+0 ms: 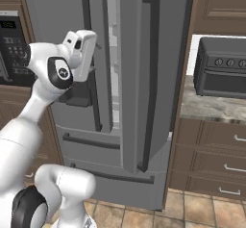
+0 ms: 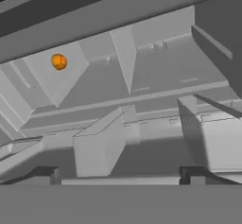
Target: Retrieve the kiwi and orange from the fridge and place them into the bowl on the dining table.
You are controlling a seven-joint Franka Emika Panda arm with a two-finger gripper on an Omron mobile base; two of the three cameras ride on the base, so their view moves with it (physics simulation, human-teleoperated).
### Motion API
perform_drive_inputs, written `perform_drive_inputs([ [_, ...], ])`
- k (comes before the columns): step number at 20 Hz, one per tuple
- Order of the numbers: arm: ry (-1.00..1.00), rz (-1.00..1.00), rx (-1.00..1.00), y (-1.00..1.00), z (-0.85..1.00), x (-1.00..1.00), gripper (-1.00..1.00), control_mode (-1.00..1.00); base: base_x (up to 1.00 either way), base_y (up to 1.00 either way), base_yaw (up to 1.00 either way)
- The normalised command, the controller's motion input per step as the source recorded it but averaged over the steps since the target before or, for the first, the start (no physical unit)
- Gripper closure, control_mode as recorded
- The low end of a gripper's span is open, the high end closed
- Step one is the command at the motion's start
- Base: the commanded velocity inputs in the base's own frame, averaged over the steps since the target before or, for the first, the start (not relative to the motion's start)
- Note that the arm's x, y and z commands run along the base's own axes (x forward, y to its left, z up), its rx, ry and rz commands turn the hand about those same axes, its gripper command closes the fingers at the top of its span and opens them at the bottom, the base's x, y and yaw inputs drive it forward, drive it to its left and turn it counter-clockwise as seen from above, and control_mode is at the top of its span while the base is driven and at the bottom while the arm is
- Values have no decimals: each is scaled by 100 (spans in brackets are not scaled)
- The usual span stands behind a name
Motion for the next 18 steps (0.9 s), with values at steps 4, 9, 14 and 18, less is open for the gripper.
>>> perform_drive_inputs([
  [4,3,0,-5,-41,-27,63,-100,-100,0,0,0],
  [9,5,-4,-4,-48,-17,21,-100,-100,0,0,0],
  [14,2,-17,-2,-75,-5,-31,-100,-100,0,0,0],
  [18,0,-23,0,-85,-8,-61,-100,-100,0,0,0],
])
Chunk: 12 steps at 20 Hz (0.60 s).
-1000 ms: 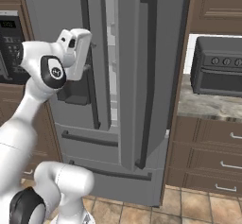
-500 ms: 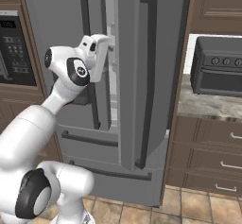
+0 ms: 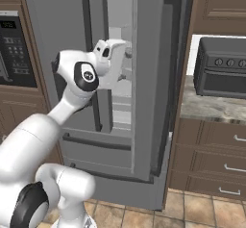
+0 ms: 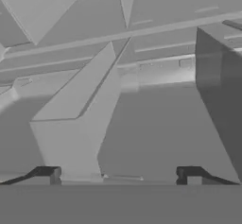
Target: Retrieve the kiwi and orange from the fridge and place them into the bowl on the dining table.
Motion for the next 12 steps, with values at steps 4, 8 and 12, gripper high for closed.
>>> perform_drive_inputs([
  [4,0,-24,0,-91,-8,-77,-100,-100,0,0,0],
  [8,0,-22,0,-89,-9,-66,-100,-100,0,0,0],
  [12,0,-8,0,-54,-3,-7,-100,-100,0,0,0],
])
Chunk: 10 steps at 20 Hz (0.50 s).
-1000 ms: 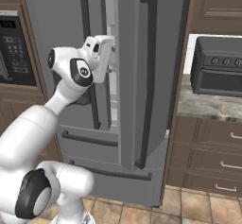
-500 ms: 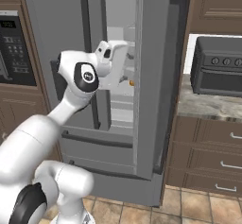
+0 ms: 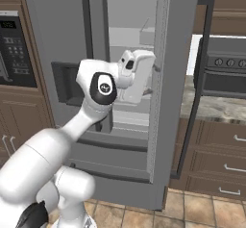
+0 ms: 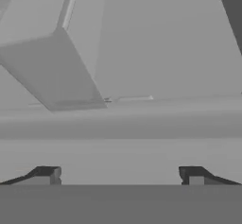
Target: Retrieve the kiwi and orange from the fridge and place them into the bowl on the dining table.
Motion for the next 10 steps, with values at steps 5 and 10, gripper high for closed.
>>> perform_drive_inputs([
  [5,-2,0,0,18,19,-25,-100,-100,0,0,0],
  [10,-17,3,1,75,45,-22,-100,-100,0,0,0],
])
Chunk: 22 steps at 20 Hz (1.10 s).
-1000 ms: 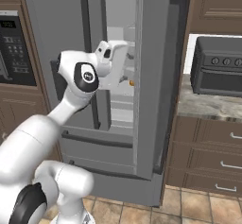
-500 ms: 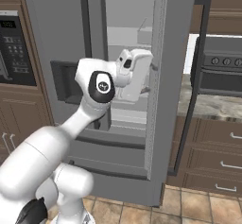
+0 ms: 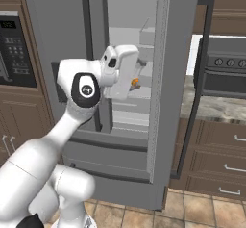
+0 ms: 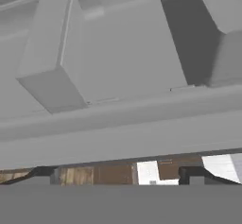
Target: Retrieve the kiwi and orange from the fridge and place them into the bowl on the dining table.
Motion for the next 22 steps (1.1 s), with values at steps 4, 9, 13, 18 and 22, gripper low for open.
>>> perform_drive_inputs([
  [4,-21,1,8,93,43,-15,-100,-100,0,0,0],
  [9,-24,0,31,93,7,-1,-100,-100,0,0,0],
  [13,-37,0,62,70,-11,0,-100,-100,0,0,0],
  [18,-40,0,68,67,-21,0,-100,-100,0,0,0],
  [22,-16,8,9,79,-31,-7,-100,-100,0,0,0],
])
